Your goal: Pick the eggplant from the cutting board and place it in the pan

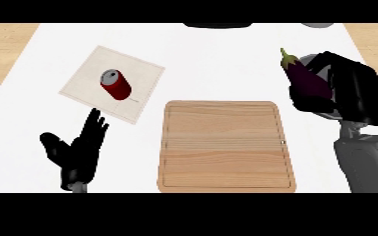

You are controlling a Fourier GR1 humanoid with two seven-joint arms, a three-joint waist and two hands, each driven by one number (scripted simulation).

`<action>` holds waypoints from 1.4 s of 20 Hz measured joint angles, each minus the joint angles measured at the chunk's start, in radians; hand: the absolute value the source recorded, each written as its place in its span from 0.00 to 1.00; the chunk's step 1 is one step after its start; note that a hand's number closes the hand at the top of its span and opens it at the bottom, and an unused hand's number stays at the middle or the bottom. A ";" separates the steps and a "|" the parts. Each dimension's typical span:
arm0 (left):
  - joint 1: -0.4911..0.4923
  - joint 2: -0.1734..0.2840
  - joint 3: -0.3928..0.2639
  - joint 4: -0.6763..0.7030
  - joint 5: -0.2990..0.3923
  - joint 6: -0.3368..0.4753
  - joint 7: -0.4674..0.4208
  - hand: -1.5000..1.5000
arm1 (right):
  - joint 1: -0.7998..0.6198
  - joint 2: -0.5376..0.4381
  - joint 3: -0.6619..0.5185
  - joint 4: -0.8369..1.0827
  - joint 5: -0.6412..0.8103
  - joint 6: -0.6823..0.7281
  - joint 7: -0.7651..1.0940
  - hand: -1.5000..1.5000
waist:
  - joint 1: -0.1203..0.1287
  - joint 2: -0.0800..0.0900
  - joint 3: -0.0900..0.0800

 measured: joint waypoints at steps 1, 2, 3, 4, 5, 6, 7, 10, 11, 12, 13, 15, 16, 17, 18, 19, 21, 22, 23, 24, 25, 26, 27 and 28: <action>0.001 -0.002 -0.003 0.000 -0.002 -0.003 -0.004 0.50 | -0.032 -0.003 -0.019 0.067 -0.005 -0.024 -0.030 1.00 | 0.002 0.000 0.000; -0.002 -0.007 -0.006 0.002 -0.006 -0.001 -0.009 0.50 | -0.064 -0.008 -0.035 0.137 -0.001 -0.053 -0.058 1.00 | 0.005 0.001 0.001; -0.016 -0.010 -0.007 0.011 -0.013 0.004 -0.006 0.50 | -0.105 -0.018 -0.052 0.205 -0.003 -0.065 -0.082 1.00 | 0.007 0.002 0.001; -0.020 -0.012 -0.004 0.026 -0.012 -0.002 -0.022 0.50 | -0.129 -0.023 -0.069 0.276 -0.003 -0.093 -0.114 1.00 | 0.009 0.003 0.002; -0.019 -0.009 -0.007 0.020 -0.013 -0.006 -0.018 0.50 | -0.160 -0.032 -0.092 0.346 -0.016 -0.112 -0.147 1.00 | 0.012 0.004 0.002; -0.022 -0.004 -0.001 0.023 -0.006 -0.016 -0.015 0.50 | -0.184 -0.035 -0.113 0.409 -0.035 -0.133 -0.185 1.00 | 0.013 0.004 0.002; -0.025 -0.009 -0.006 0.017 -0.008 -0.012 -0.009 0.50 | -0.213 -0.046 -0.136 0.477 -0.053 -0.146 -0.224 1.00 | 0.015 0.005 0.002; -0.032 -0.010 -0.012 0.010 -0.018 -0.005 0.004 0.50 | -0.302 -0.075 -0.191 0.685 -0.079 -0.198 -0.325 1.00 | 0.026 0.009 0.002; -0.036 -0.016 -0.018 0.010 -0.022 -0.001 0.004 0.50 | -0.326 -0.087 -0.209 0.747 -0.090 -0.212 -0.364 1.00 | 0.029 0.011 0.002; -0.043 -0.016 -0.013 0.018 -0.021 -0.001 0.002 0.50 | -0.338 -0.093 -0.226 0.805 -0.096 -0.237 -0.400 1.00 | 0.031 0.012 0.002; -0.043 -0.016 -0.013 0.014 -0.018 -0.004 0.007 0.50 | -0.346 -0.109 -0.228 0.844 -0.070 -0.272 -0.394 0.00 | 0.036 0.014 0.002; -0.052 -0.023 -0.025 0.020 -0.025 -0.005 0.004 0.50 | -0.382 -0.139 -0.228 0.941 -0.040 -0.258 -0.375 0.00 | 0.047 0.020 0.002; -0.059 -0.020 -0.022 0.025 -0.022 -0.011 0.006 0.50 | -0.398 -0.149 -0.232 0.987 -0.039 -0.240 -0.381 0.00 | 0.050 0.022 0.002; -0.064 -0.019 -0.023 0.029 -0.023 -0.013 0.007 0.50 | -0.414 -0.156 -0.234 1.031 -0.037 -0.228 -0.389 0.00 | 0.054 0.023 0.003; -0.065 -0.024 -0.027 0.026 -0.025 -0.011 0.007 0.50 | -0.427 -0.161 -0.237 1.072 -0.035 -0.225 -0.402 0.00 | 0.059 0.025 0.003; -0.065 -0.031 -0.032 0.026 -0.029 -0.007 0.000 0.50 | -0.436 -0.174 -0.246 1.104 -0.038 -0.227 -0.426 0.00 | 0.062 0.027 0.004; -0.069 -0.029 -0.031 0.022 -0.027 -0.009 0.006 0.50 | -0.458 -0.188 -0.259 1.163 -0.042 -0.236 -0.466 0.00 | 0.067 0.029 0.005; -0.065 -0.026 -0.032 0.015 -0.026 -0.012 0.013 0.50 | -0.467 -0.189 -0.268 1.187 -0.047 -0.244 -0.490 0.00 | 0.068 0.029 0.005; -0.066 -0.029 -0.034 0.023 -0.029 -0.012 0.007 0.50 | -0.473 -0.181 -0.280 1.202 -0.059 -0.262 -0.513 0.00 | 0.068 0.030 0.005; -0.063 -0.029 -0.033 0.021 -0.029 -0.013 0.004 0.50 | -0.479 -0.180 -0.299 1.214 -0.079 -0.262 -0.544 0.00 | 0.069 0.030 0.006; -0.066 -0.029 -0.032 0.022 -0.026 -0.015 0.007 0.50 | -0.490 -0.176 -0.318 1.224 -0.102 -0.254 -0.570 0.00 | 0.069 0.031 0.007; -0.065 -0.029 -0.032 0.023 -0.024 -0.017 0.006 0.50 | -0.502 -0.176 -0.344 1.230 -0.134 -0.235 -0.599 0.00 | 0.068 0.030 0.007; -0.066 -0.026 -0.028 0.021 -0.022 -0.017 0.010 0.50 | -0.510 -0.172 -0.372 1.234 -0.169 -0.214 -0.631 0.00 | 0.065 0.029 0.007; -0.064 -0.028 -0.028 0.025 -0.022 -0.017 0.006 0.50 | -0.515 -0.163 -0.400 1.237 -0.206 -0.197 -0.664 0.00 | 0.062 0.029 0.008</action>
